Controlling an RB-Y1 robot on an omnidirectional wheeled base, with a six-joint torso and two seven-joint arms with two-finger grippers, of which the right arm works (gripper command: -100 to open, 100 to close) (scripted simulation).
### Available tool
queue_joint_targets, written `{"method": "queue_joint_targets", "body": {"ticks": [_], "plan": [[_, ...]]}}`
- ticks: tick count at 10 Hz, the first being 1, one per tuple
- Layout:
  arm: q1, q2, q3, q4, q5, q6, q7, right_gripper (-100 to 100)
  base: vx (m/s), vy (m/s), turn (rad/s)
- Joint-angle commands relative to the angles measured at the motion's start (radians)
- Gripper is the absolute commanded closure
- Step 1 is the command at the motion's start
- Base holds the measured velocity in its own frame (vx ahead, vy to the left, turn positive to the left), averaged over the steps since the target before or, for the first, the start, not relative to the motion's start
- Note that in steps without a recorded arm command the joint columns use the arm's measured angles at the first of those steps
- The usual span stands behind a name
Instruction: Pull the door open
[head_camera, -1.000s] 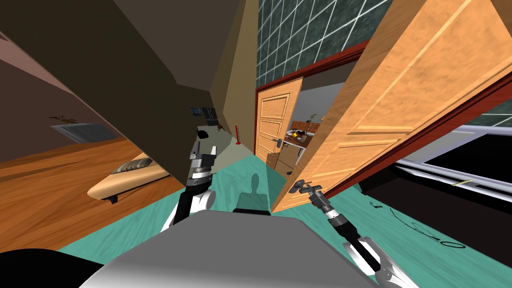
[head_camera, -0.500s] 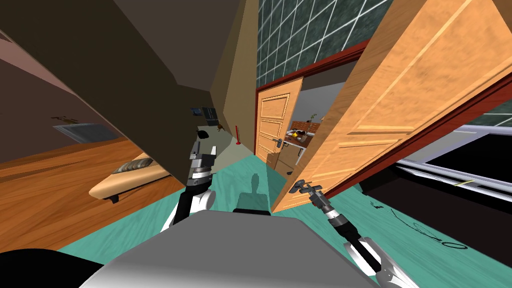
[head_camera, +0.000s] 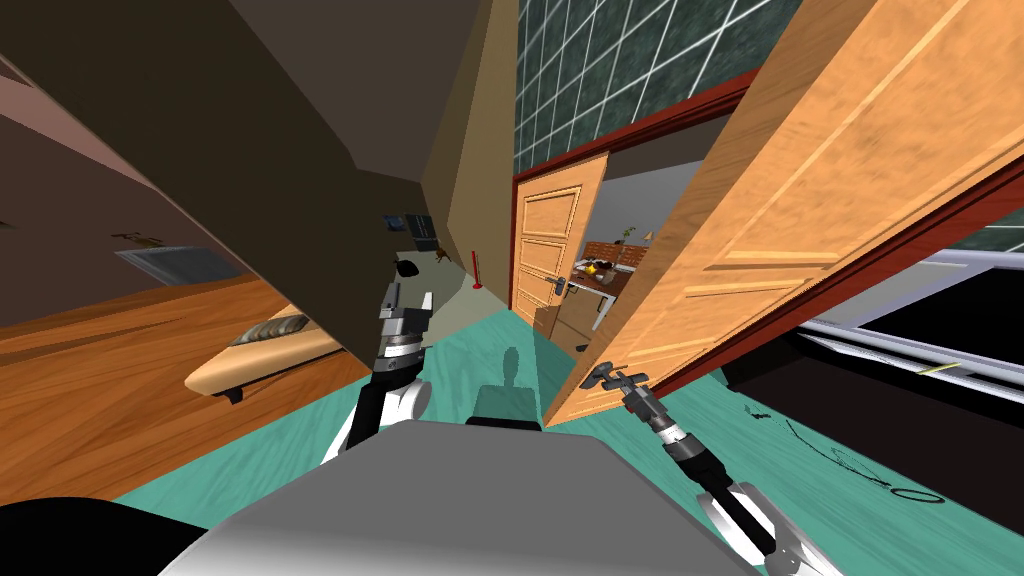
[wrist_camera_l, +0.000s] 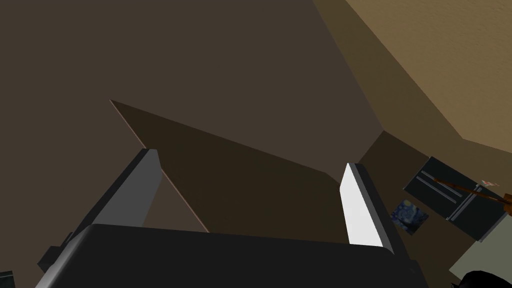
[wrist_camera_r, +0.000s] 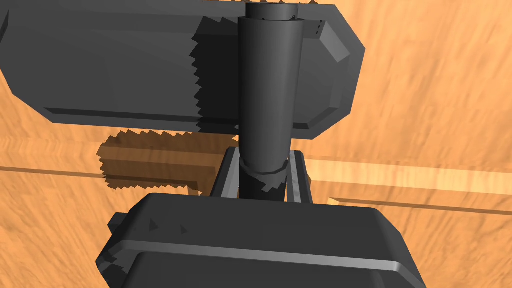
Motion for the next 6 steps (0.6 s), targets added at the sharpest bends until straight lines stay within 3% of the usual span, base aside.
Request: {"method": "queue_joint_targets", "body": {"ticks": [1, 6], "plan": [[0.004, 0.006, 0.009, -0.001, 0.004, -0.012, 0.002, 100, 0.000, 0.000, 0.000], [0.004, 0.006, 0.009, -0.001, 0.004, -0.012, 0.002, 100, 0.000, 0.000, 0.000]]}}
